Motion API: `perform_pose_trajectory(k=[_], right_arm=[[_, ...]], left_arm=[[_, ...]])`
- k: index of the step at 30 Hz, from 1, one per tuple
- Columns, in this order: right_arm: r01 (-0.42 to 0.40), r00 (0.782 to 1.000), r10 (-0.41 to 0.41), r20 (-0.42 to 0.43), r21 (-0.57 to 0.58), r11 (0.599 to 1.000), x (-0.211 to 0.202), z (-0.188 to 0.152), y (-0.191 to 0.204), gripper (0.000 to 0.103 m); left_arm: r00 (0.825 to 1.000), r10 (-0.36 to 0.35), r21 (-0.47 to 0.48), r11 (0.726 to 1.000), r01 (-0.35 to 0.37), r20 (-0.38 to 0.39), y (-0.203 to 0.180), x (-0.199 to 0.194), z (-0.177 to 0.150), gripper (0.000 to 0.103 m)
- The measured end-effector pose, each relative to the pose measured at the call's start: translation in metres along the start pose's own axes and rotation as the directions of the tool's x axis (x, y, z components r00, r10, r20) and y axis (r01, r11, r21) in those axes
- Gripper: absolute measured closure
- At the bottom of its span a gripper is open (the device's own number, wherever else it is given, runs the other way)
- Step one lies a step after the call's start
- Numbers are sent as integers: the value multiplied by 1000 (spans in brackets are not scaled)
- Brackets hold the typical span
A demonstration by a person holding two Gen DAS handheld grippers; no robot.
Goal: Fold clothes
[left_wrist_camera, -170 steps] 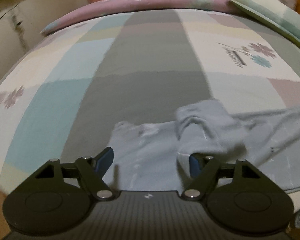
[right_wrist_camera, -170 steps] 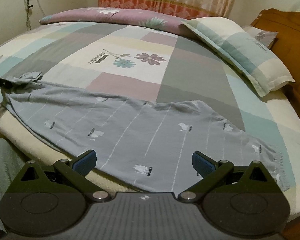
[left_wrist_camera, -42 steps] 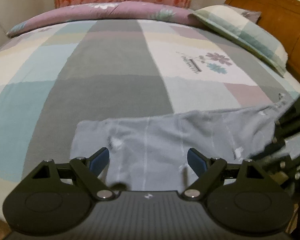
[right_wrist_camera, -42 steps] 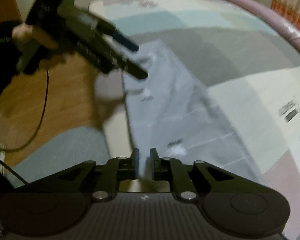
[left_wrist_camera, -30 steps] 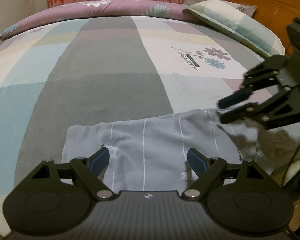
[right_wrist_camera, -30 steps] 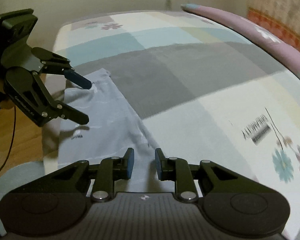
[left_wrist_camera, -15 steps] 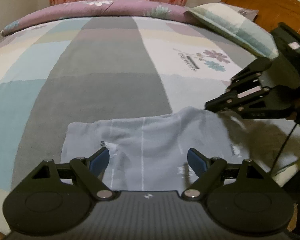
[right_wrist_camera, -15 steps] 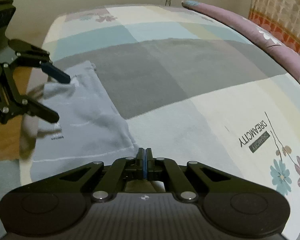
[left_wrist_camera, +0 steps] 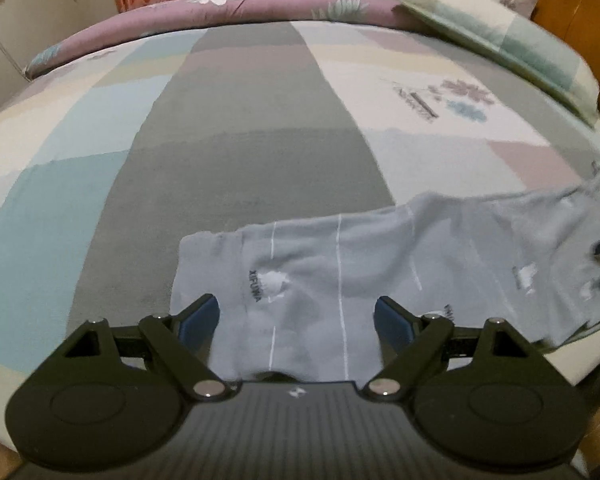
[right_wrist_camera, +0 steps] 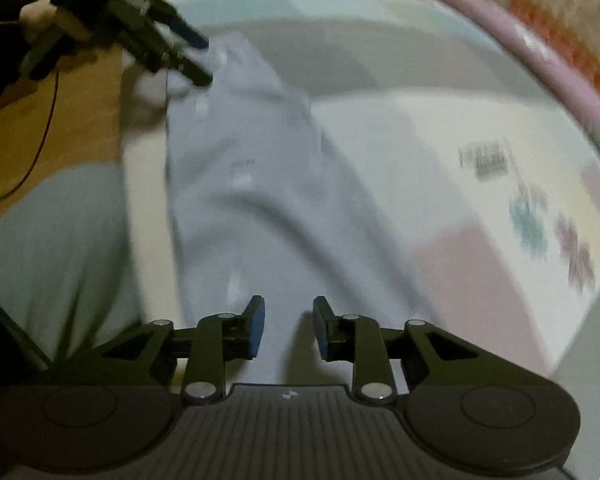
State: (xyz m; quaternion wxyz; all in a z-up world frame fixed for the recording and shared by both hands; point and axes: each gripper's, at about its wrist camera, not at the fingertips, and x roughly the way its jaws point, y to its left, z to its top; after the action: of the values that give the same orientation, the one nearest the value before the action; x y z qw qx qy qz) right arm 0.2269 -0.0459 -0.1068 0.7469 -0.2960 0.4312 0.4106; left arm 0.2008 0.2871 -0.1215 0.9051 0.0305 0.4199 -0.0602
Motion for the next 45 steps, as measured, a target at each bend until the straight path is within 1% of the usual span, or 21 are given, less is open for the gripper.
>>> perform_pose_trajectory(k=[3, 4, 6, 10, 12, 13, 16, 18, 21, 24, 25, 27, 31, 33, 34, 37, 38, 39, 40, 41, 45], right_arm=[[-4, 1000, 4, 4, 69, 998, -4, -24, 1, 69], [-2, 1000, 1, 12, 91, 996, -5, -28, 0, 77], [-15, 1000, 15, 3, 134, 991, -8, -33, -1, 85], [-9, 999, 15, -45, 133, 991, -18, -43, -4, 85], [16, 1000, -18, 9, 147, 989, -24, -34, -13, 84], [25, 998, -32, 49, 152, 988, -25, -28, -19, 84], [72, 985, -91, 143, 135, 988, -18, 0, -35, 83], [97, 977, -117, 178, 118, 988, -5, 19, -44, 83], [103, 978, -117, 173, 89, 991, 21, 36, -55, 82], [79, 985, -90, 150, 78, 994, 41, 42, -58, 82], [74, 987, -83, 138, 70, 995, 46, 42, -58, 86], [104, 986, -110, 129, 53, 993, 51, 41, -58, 102], [152, 973, -175, 150, 154, 976, 47, 40, -75, 103], [184, 967, -215, 138, 211, 960, 49, 42, -84, 102], [173, 971, -204, 123, 225, 959, 48, 42, -86, 100], [125, 971, -164, 173, 218, 968, 30, 41, -73, 92], [101, 973, -139, 185, 199, 975, 24, 40, -65, 91], [68, 975, -104, 195, 185, 980, 18, 38, -56, 85], [35, 978, -70, 195, 177, 984, 15, 35, -47, 77], [3, 980, -36, 194, 170, 985, 13, 31, -38, 73], [0, 993, -20, 117, 166, 986, 29, 13, -10, 65]], left_arm=[[1000, 20, 11, 1000, -20, -8, -3, 3, 0, 15], [1000, 26, 11, 1000, -26, -9, -4, 3, 0, 15], [999, 42, 7, 999, -42, -18, -3, 2, 0, 15], [997, 70, -19, 997, -70, -36, 1, -4, 1, 15], [997, 65, -44, 997, -67, -31, 2, -9, 5, 15], [999, 44, -41, 998, -44, -9, -2, -12, 8, 15], [1000, -29, -10, 1000, 29, 8, -17, -11, 15, 15], [1000, -31, 21, 999, 31, -1, -26, -6, 15, 15], [999, -32, 34, 999, 32, -13, -32, 0, 13, 15], [999, -36, 31, 999, 37, -19, -33, 1, 8, 15], [999, -38, 31, 999, 39, -20, -33, 1, 7, 15], [999, -37, 33, 999, 38, -18, -33, 0, 7, 15], [999, -29, 31, 999, 30, -20, -29, 1, 6, 15], [999, -25, 22, 999, 25, -27, -29, 3, 6, 15], [999, -23, 26, 999, 24, -27, -30, 1, 7, 15], [1000, -20, 38, 999, 20, 1, -31, -7, 8, 15], [1000, -20, 39, 999, 20, 0, -30, -6, 8, 15], [1000, -20, 40, 999, 20, -1, -29, -6, 9, 15], [1000, -18, 41, 999, 18, -4, -29, -5, 9, 15], [1000, -10, 39, 999, 10, -18, -28, -1, 8, 15], [1000, 2, 48, 999, -1, -24, -27, 4, 5, 13]])
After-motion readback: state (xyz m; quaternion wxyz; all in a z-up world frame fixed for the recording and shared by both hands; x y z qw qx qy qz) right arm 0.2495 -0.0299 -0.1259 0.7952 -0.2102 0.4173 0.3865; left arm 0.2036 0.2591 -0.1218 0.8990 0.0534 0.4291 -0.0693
